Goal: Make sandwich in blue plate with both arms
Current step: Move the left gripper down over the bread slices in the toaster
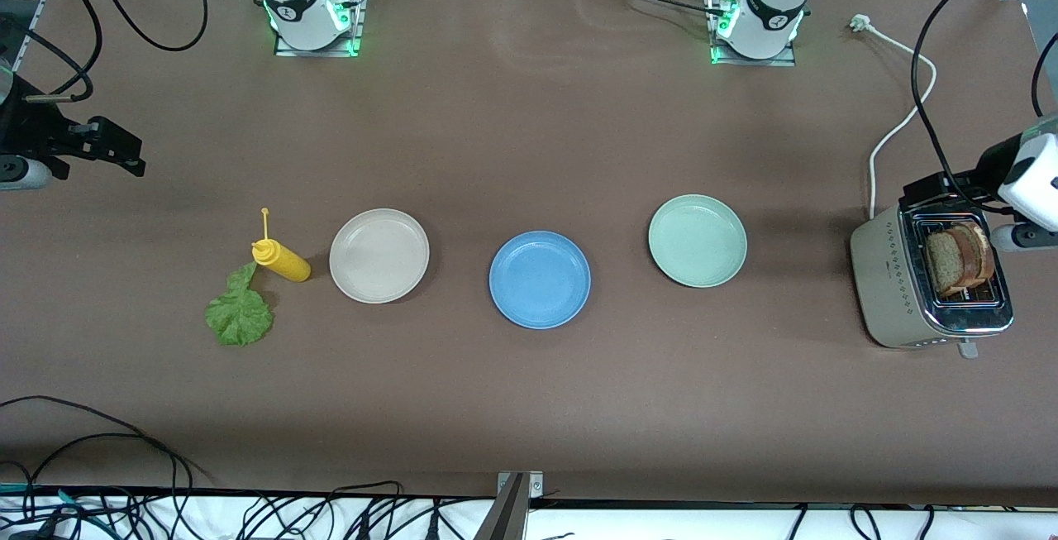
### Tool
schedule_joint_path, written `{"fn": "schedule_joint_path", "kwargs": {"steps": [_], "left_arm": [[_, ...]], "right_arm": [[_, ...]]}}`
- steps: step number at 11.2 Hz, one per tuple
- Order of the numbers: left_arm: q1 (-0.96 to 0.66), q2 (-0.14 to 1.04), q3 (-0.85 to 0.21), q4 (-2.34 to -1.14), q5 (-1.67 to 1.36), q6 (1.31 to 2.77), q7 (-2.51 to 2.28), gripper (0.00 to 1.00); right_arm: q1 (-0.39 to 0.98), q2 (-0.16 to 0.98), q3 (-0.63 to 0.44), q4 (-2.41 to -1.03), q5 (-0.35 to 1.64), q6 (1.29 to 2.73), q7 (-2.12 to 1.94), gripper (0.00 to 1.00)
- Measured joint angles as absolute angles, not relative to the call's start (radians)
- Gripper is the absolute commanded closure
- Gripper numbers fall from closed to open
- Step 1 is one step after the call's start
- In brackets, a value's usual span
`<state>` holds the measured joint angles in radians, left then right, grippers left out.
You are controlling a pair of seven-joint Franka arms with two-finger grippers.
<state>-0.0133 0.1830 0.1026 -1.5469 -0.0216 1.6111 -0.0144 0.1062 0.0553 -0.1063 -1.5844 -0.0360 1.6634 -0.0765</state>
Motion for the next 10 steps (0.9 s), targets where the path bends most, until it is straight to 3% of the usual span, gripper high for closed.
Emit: {"fn": "schedule_joint_path", "kwargs": {"steps": [10], "left_arm": [[-0.008,0.350,0.224,-1.452,-0.022,1.723,0.057,0.00]], "right_arm": [[0.106,0.055,-0.106,-1.584,-0.036,1.663,-0.077,0.00]]}}
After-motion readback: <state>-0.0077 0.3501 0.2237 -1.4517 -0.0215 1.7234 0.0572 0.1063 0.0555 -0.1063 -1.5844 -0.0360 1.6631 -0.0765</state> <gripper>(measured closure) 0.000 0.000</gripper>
